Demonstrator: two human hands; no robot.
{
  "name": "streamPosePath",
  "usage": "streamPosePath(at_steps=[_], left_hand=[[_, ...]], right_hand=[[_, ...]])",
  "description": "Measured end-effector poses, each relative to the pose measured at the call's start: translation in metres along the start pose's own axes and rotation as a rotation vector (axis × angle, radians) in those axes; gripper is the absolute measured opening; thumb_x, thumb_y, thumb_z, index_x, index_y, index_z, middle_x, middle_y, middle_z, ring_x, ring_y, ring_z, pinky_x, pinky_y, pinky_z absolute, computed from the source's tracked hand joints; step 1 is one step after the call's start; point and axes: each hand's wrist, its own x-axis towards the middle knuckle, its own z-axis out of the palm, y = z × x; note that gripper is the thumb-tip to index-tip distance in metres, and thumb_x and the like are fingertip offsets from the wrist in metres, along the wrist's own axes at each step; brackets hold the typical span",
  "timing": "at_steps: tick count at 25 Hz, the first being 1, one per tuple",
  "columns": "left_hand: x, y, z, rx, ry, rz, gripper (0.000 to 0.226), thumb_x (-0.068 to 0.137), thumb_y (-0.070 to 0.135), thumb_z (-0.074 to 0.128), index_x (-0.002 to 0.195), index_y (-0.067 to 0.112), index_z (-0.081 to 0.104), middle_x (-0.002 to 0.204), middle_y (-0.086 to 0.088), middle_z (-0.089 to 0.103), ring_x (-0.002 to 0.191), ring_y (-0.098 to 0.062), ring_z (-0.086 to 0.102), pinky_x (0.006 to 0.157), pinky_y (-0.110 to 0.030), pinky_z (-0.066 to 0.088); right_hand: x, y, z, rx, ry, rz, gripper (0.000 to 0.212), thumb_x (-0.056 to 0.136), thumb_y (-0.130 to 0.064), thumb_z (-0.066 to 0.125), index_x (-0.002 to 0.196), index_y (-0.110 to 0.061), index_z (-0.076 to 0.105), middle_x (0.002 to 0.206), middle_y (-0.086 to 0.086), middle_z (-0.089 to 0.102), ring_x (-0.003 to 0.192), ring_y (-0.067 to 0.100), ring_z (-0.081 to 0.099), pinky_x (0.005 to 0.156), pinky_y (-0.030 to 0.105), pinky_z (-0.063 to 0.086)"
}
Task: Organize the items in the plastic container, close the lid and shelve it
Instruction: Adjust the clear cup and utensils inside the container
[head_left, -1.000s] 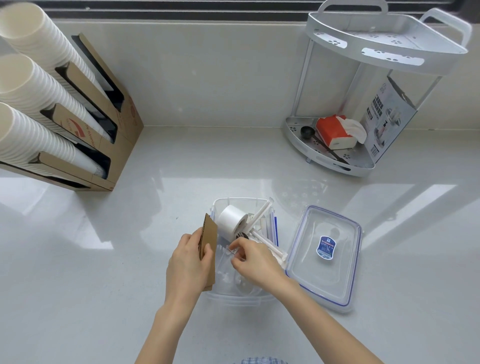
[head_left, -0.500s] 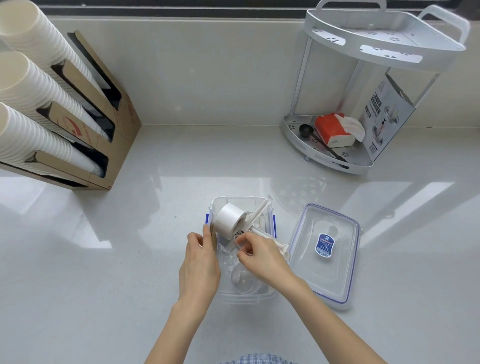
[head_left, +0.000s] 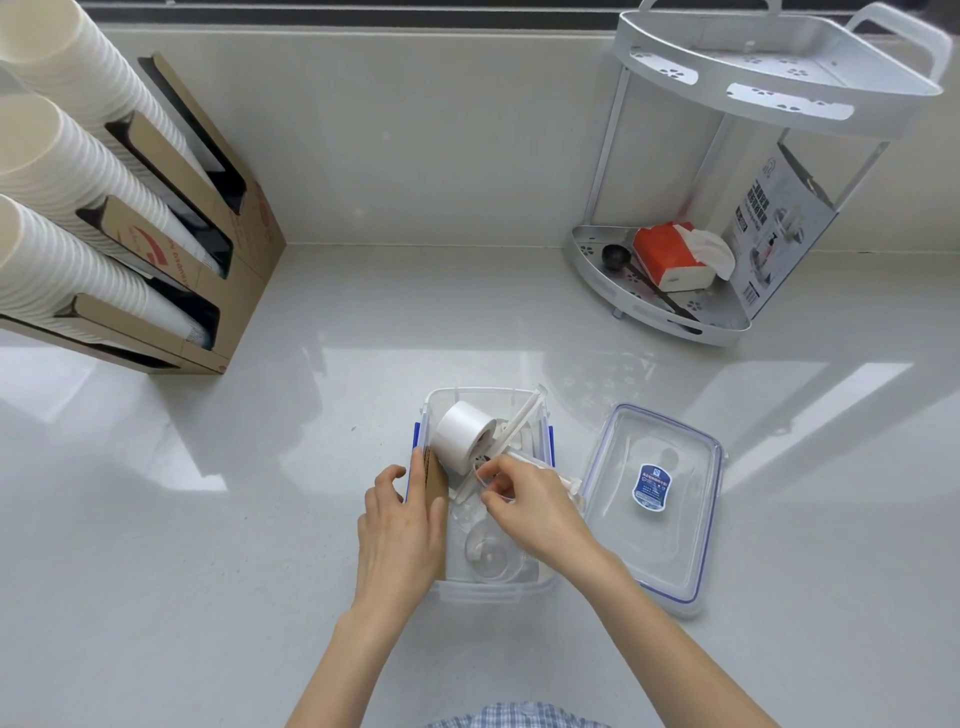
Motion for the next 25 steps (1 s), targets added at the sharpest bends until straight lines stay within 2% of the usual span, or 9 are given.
streamPosePath(at_steps=[3, 5, 7, 8, 10, 14, 18, 22, 25], left_hand=[[-0.002, 0.003, -0.006, -0.083, 0.199, 0.092, 0.042, 0.083, 0.015, 0.054, 0.124, 0.004, 0.050, 0.114, -0.024, 0.053, 0.092, -0.038, 0.054, 0.074, -0.044, 0.047], [-0.005, 0.009, -0.015, -0.202, 0.268, 0.169, 0.026, 0.084, 0.010, 0.055, 0.109, 0.005, 0.059, 0.107, -0.013, 0.055, 0.091, -0.026, 0.052, 0.076, -0.029, 0.040], [-0.006, 0.014, -0.018, -0.290, 0.162, 0.198, 0.019, 0.087, 0.013, 0.053, 0.102, 0.009, 0.063, 0.100, 0.001, 0.054, 0.088, -0.011, 0.048, 0.075, -0.016, 0.035], [-0.007, 0.015, -0.017, -0.294, 0.108, 0.206, 0.019, 0.088, 0.017, 0.052, 0.101, 0.010, 0.064, 0.098, 0.003, 0.056, 0.084, -0.008, 0.049, 0.073, -0.015, 0.037], [-0.007, 0.018, -0.011, -0.243, -0.025, 0.203, 0.027, 0.089, 0.027, 0.051, 0.108, 0.014, 0.063, 0.106, 0.002, 0.060, 0.083, -0.011, 0.056, 0.076, -0.020, 0.043], [-0.009, 0.020, -0.004, -0.048, -0.267, 0.189, 0.035, 0.089, 0.030, 0.048, 0.121, 0.018, 0.055, 0.120, 0.000, 0.059, 0.106, -0.018, 0.057, 0.086, -0.027, 0.044], [-0.008, 0.022, -0.002, -0.092, -0.247, 0.189, 0.032, 0.090, 0.014, 0.039, 0.115, 0.016, 0.060, 0.117, -0.003, 0.065, 0.107, -0.022, 0.058, 0.088, -0.035, 0.048], [-0.005, 0.023, -0.011, -0.198, -0.162, 0.180, 0.034, 0.091, 0.010, 0.036, 0.113, 0.013, 0.062, 0.109, -0.007, 0.069, 0.102, -0.023, 0.060, 0.078, -0.024, 0.041], [-0.001, 0.025, -0.023, -0.369, -0.167, 0.097, 0.034, 0.090, 0.006, 0.037, 0.110, 0.011, 0.064, 0.099, -0.011, 0.070, 0.080, -0.023, 0.064, 0.061, -0.011, 0.042]], right_hand=[[0.000, 0.000, -0.008, 0.039, 0.049, -0.001, 0.027, 0.087, -0.012, 0.049, 0.110, -0.016, 0.061, 0.092, -0.001, 0.063, 0.086, 0.012, 0.055, 0.082, 0.023, 0.043], [0.002, 0.001, -0.015, 0.100, 0.078, 0.008, 0.025, 0.087, -0.012, 0.050, 0.108, -0.017, 0.062, 0.081, -0.006, 0.060, 0.083, 0.011, 0.054, 0.078, 0.019, 0.041], [0.004, 0.001, -0.022, 0.149, 0.109, 0.003, 0.022, 0.086, -0.012, 0.053, 0.105, -0.018, 0.063, 0.073, -0.013, 0.058, 0.080, 0.011, 0.055, 0.071, 0.013, 0.041], [0.004, 0.002, -0.026, 0.166, 0.126, -0.002, 0.021, 0.086, -0.012, 0.055, 0.104, -0.018, 0.064, 0.070, -0.015, 0.057, 0.078, 0.010, 0.056, 0.068, 0.008, 0.040], [0.003, 0.003, -0.031, 0.189, 0.159, -0.009, 0.020, 0.085, -0.011, 0.056, 0.102, -0.017, 0.064, 0.069, -0.017, 0.057, 0.073, 0.007, 0.056, 0.064, 0.002, 0.041], [0.001, 0.007, -0.036, 0.212, 0.189, -0.016, 0.020, 0.085, -0.010, 0.056, 0.102, -0.016, 0.065, 0.069, -0.016, 0.057, 0.070, -0.003, 0.054, 0.063, -0.002, 0.040], [-0.002, 0.008, -0.035, 0.233, 0.177, -0.017, 0.019, 0.086, -0.011, 0.057, 0.102, -0.016, 0.064, 0.071, -0.014, 0.057, 0.071, -0.003, 0.054, 0.063, -0.004, 0.040], [-0.007, 0.006, -0.039, 0.306, 0.221, -0.030, 0.018, 0.085, -0.010, 0.057, 0.098, -0.020, 0.064, 0.075, -0.014, 0.060, 0.074, 0.000, 0.058, 0.065, -0.002, 0.042], [-0.015, 0.001, -0.044, 0.353, 0.233, -0.099, 0.018, 0.086, -0.008, 0.057, 0.091, -0.024, 0.061, 0.077, -0.017, 0.060, 0.071, -0.007, 0.057, 0.064, 0.001, 0.044]])
